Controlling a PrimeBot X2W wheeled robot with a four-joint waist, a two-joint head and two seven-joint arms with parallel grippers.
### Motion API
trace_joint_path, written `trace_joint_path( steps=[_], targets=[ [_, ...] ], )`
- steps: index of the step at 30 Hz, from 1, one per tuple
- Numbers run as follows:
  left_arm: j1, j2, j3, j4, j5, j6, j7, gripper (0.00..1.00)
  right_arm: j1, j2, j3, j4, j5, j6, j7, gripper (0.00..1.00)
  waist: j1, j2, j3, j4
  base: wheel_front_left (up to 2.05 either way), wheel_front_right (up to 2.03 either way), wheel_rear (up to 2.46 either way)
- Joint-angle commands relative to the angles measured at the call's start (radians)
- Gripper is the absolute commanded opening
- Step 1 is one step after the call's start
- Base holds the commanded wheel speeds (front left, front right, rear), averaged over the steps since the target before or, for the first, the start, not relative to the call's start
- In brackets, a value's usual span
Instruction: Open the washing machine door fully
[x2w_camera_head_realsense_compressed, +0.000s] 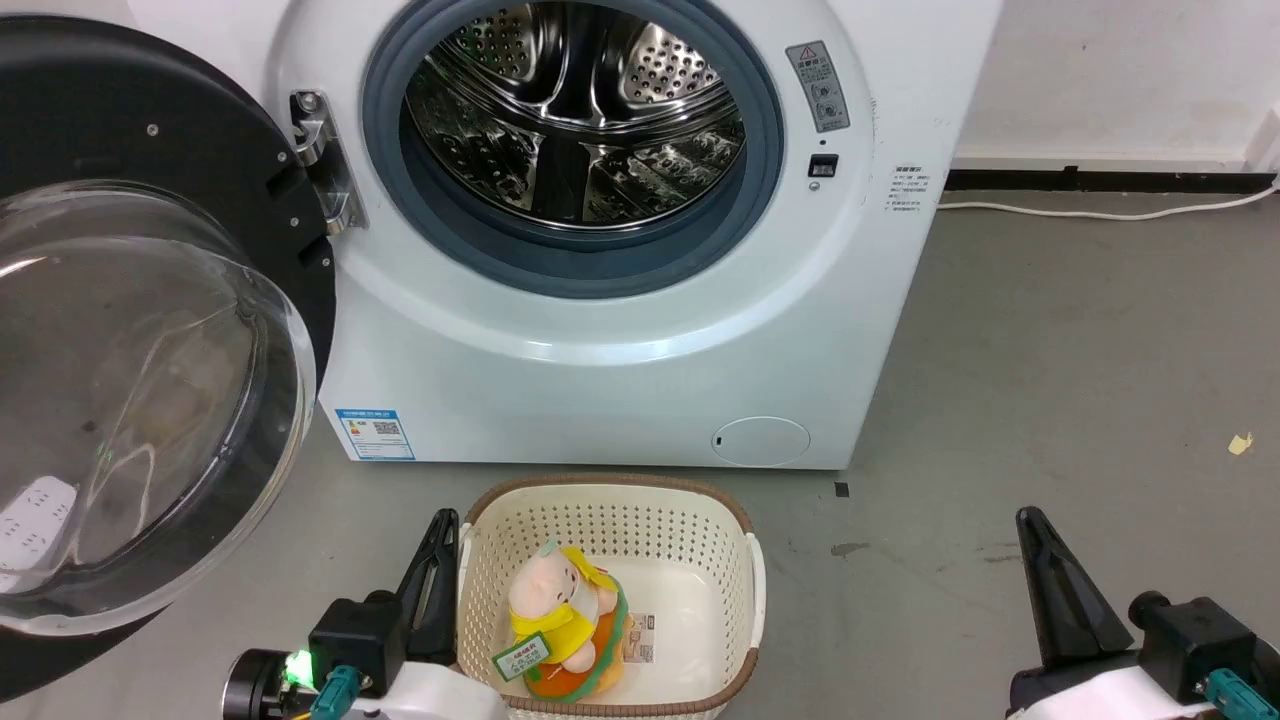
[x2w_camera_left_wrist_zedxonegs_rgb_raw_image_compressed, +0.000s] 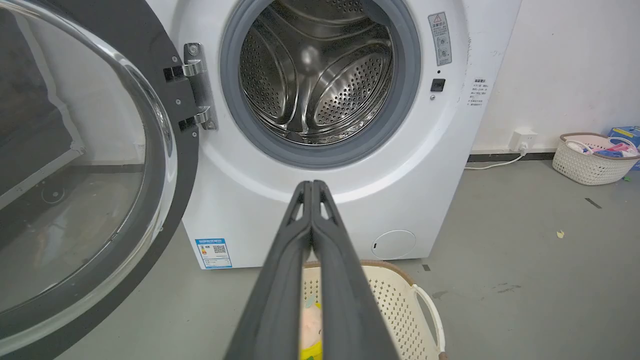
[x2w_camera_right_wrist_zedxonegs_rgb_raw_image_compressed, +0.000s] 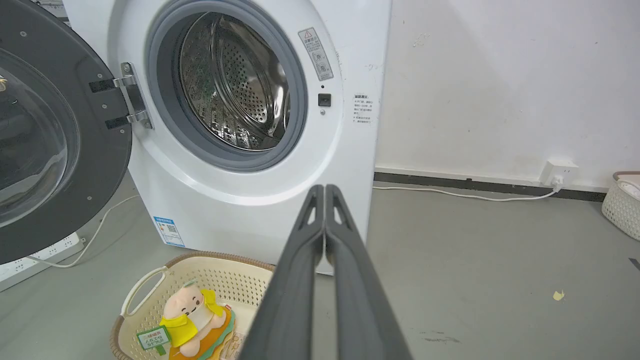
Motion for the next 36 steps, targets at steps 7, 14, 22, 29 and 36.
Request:
trace_joint_path(
  steps=[7,14,22,29,36],
  targets=[
    [0.000,0.000,0.012,-0.011,0.012,-0.006,0.017,0.00,-0.013,0.001,0.004,-0.006,-0.013,0.000,0.017,0.00,-0.0001,0.0000,-0.001,-0.002,0.00,0.00,0.00],
    [0.000,0.000,0.022,-0.020,0.018,-0.008,0.035,0.00,-0.016,0.002,0.008,-0.009,-0.019,0.000,0.036,0.00,-0.0001,0.0000,-0.002,-0.004,0.00,0.00,0.00],
    [0.000,0.000,0.030,-0.027,0.022,-0.009,0.050,0.00,-0.019,0.002,0.010,-0.011,-0.023,0.000,0.050,0.00,-0.0001,0.0000,-0.002,-0.006,0.00,0.00,0.00],
    [0.000,0.000,0.038,-0.034,0.027,-0.011,0.064,0.00,-0.022,0.002,0.013,-0.013,-0.027,0.000,0.065,0.00,-0.0001,0.0000,-0.003,-0.008,0.00,0.00,0.00],
    [0.000,0.000,0.046,-0.041,0.031,-0.012,0.078,0.00,-0.025,0.002,0.015,-0.015,-0.032,0.001,0.079,0.00,-0.0001,0.0000,-0.004,-0.009,0.00,0.00,0.00]
  ],
)
